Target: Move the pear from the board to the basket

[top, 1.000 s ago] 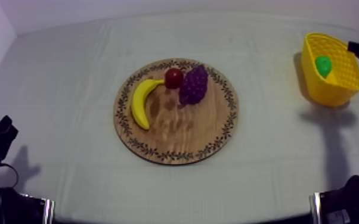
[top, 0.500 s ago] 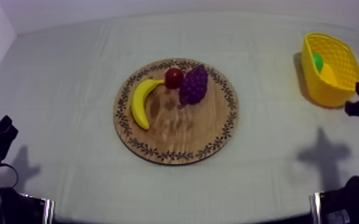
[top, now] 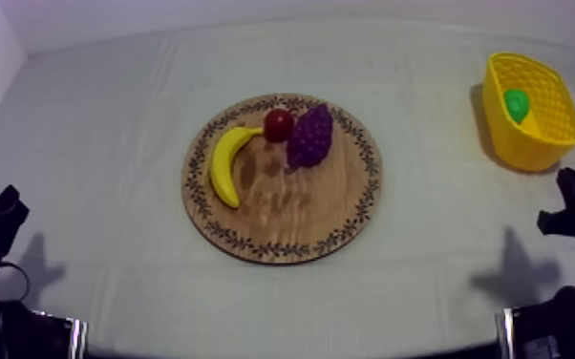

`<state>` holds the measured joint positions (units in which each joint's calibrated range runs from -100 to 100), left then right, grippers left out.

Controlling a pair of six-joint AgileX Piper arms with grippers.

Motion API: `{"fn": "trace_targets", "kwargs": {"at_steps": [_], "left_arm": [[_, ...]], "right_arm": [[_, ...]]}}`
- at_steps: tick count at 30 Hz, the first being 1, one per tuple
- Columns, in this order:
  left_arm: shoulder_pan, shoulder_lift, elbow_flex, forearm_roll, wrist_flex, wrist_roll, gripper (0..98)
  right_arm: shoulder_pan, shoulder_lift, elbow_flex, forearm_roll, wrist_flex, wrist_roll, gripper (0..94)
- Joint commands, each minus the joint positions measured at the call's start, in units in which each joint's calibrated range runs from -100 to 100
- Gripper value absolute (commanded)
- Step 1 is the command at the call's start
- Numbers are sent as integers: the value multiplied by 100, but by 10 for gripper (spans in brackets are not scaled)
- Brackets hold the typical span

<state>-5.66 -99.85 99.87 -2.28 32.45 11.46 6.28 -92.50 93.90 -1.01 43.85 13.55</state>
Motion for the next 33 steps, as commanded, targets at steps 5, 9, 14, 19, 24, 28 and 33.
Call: {"fn": "trace_targets", "kwargs": {"at_steps": [5,9,14,19,24,28,33], "left_arm": [[-2,2,2,0,5,1,1],[-2,2,2,0,5,0,1],[-2,2,2,0,5,0,1],[-2,2,2,0,5,1,1],[-2,2,2,0,5,0,1],[-2,2,2,0,5,-1,1],[-2,2,2,0,5,-1,1]], "right_arm": [[74,-298,122,-37,103,24,6],[89,-319,222,-80,151,12,10],[80,-324,358,-18,111,-68,30],[75,-325,475,19,-146,-92,106],[76,-325,557,11,-406,-235,34],[54,-325,580,7,-488,-278,24],[41,-325,586,6,-509,-219,8]]}}
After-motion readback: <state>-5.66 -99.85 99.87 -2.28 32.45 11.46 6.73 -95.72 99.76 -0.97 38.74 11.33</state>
